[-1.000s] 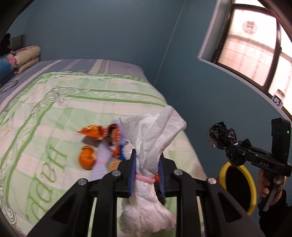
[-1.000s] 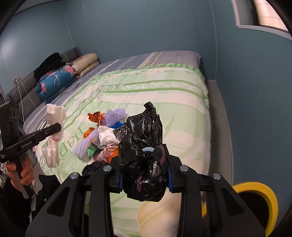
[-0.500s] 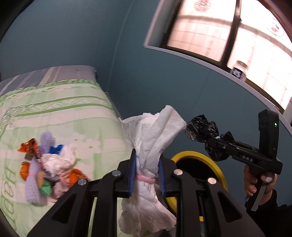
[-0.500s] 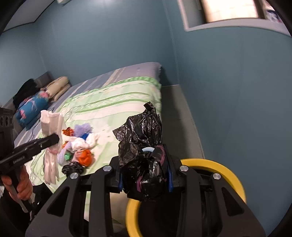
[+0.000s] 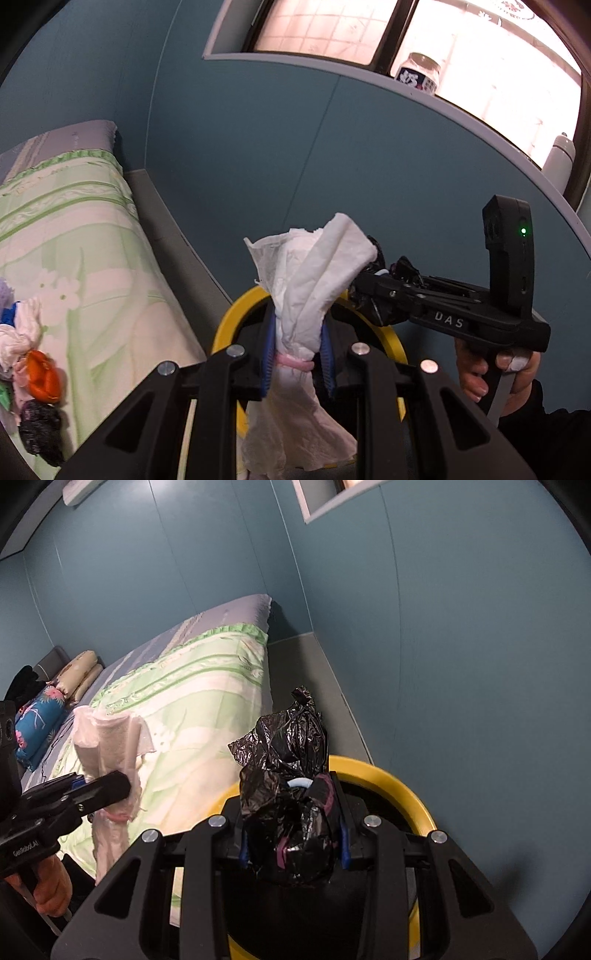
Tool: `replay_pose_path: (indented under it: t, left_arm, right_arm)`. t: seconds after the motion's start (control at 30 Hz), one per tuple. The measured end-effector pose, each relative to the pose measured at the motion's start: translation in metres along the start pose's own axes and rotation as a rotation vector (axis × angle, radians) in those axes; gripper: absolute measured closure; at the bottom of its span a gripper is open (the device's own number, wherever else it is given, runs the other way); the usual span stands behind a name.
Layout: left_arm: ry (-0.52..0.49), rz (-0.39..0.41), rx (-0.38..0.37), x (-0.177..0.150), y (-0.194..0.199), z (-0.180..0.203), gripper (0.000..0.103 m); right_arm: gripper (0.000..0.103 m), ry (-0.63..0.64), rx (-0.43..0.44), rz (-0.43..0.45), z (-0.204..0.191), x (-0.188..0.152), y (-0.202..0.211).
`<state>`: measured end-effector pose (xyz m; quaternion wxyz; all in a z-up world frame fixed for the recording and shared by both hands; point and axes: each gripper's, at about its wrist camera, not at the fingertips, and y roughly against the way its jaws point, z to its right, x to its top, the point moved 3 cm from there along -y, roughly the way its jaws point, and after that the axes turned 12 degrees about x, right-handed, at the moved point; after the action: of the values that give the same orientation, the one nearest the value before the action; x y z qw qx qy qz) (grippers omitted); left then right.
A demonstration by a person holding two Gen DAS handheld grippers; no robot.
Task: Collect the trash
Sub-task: 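Carry the tissue and black bag to the yellow bin and release both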
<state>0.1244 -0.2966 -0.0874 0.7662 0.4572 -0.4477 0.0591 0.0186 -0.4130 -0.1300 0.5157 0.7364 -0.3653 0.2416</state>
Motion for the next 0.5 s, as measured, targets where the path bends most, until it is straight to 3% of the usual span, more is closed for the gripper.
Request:
replay_pose_path:
  t: [0.27,0.5]
  left_arm:
    - [0.01,-0.067,-0.048,-0.01,-0.038,0.011,0.083]
    - [0.021,-0.08,-0.068,-0.017,-0.044,0.01,0.078]
  right_arm:
    - [0.07,-0.017,-0.009,-0.044,0.014,-0.008,-0.014]
    - [0.067,-0.037,-0.031,-0.08,0.024,-0.017,-0.022]
